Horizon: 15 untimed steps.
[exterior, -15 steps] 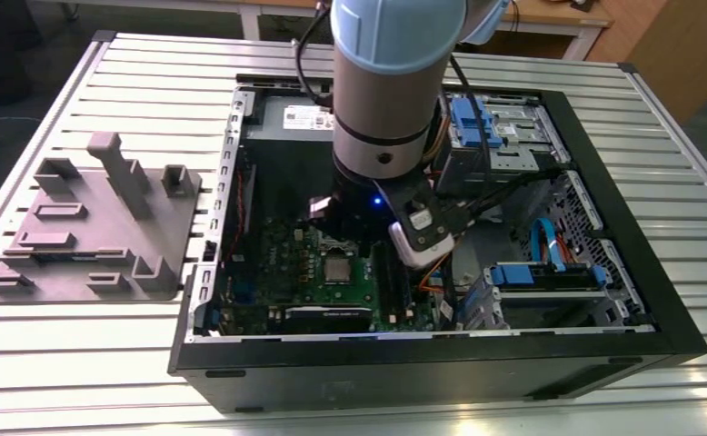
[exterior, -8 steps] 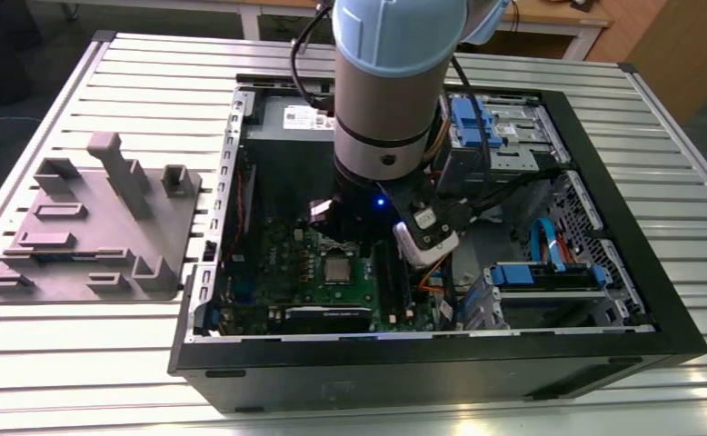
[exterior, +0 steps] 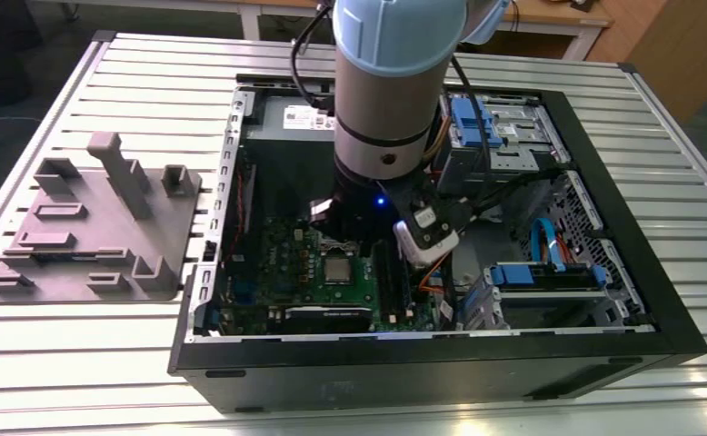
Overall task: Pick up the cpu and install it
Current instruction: 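Close the cpu cover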
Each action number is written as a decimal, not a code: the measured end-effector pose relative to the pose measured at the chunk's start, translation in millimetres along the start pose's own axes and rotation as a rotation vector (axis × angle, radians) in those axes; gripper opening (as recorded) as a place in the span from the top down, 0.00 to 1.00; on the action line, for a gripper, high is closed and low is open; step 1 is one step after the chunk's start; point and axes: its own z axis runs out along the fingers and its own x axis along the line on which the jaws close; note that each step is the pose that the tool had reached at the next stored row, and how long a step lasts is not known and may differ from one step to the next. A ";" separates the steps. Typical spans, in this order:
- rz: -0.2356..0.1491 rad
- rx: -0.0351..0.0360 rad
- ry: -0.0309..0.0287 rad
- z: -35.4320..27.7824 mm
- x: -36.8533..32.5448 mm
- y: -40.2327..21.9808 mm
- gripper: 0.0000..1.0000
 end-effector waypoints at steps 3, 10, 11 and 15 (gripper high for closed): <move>0.000 0.0001 0.0001 1.5 -1.8 4.1 0.90; 0.000 0.0001 0.0001 5.2 -8.1 13.9 0.90; 0.000 0.0000 0.0001 5.9 -9.5 14.7 0.90; 0.000 0.0001 0.0000 9.0 -14.2 18.4 0.90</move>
